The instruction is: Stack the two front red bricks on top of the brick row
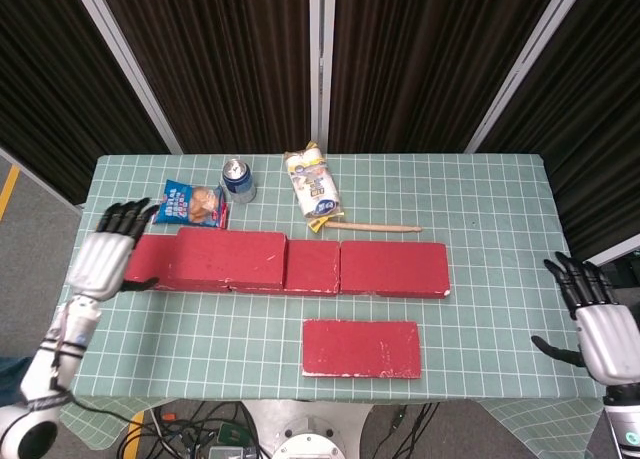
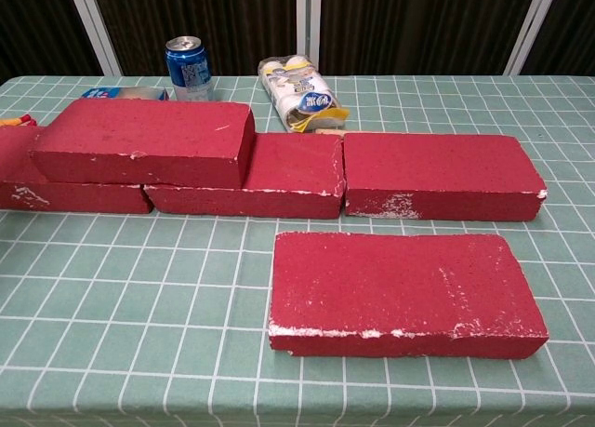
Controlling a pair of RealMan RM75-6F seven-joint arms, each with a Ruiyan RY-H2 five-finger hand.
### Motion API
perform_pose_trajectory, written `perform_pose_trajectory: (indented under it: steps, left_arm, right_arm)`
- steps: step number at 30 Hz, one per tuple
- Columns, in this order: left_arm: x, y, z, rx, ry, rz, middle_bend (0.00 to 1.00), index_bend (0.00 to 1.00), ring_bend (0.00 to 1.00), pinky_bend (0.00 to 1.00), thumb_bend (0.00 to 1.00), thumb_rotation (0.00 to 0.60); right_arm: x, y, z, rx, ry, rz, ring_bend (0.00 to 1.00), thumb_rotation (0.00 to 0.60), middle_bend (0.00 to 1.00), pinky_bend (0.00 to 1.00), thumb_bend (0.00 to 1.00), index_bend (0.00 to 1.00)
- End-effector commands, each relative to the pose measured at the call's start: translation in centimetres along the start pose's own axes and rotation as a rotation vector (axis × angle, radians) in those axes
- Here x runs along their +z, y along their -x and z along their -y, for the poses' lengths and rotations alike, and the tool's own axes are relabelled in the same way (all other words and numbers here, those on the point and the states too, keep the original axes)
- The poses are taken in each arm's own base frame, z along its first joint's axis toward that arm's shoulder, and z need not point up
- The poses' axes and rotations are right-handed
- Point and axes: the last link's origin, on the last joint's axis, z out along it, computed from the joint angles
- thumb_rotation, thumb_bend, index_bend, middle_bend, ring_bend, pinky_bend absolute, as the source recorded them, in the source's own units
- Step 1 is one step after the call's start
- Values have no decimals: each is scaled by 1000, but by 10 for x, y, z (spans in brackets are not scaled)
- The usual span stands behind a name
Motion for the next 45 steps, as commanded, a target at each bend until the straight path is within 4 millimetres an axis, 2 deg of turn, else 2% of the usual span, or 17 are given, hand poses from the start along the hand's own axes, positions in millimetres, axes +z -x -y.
perform_pose_trajectory:
  steps: [1,7,10,24,31,45]
  left_arm:
    - [-59,-2,46,38,-110,-32,0,31,0,0,20,600]
    - [-97,4,62,3,-184,-18,0,31,0,0,12,600]
    - [-109,7,66,-27,-192,15,0,24,0,0,12,600]
    - [-118,17,77,-65,-211,8,0,12,0,0,13,600]
    - [-121,19,81,-76,-231,21,0,11,0,0,13,600]
    - [-125,20,90,-96,-253,22,0,11,0,0,13,600]
  right_arm:
    - [16,18,37,-23,-114,115,0,600,0,0,0,0]
    - [30,47,75,-1,-201,266,0,600,0,0,0,0]
    - [33,59,92,-4,-245,327,0,600,0,0,0,0]
    - [39,114,145,-29,-355,515,0,600,0,0,0,0]
    - [42,136,161,-24,-354,539,0,600,0,0,0,0]
    - [61,161,168,29,-318,563,0,600,0,0,0,0]
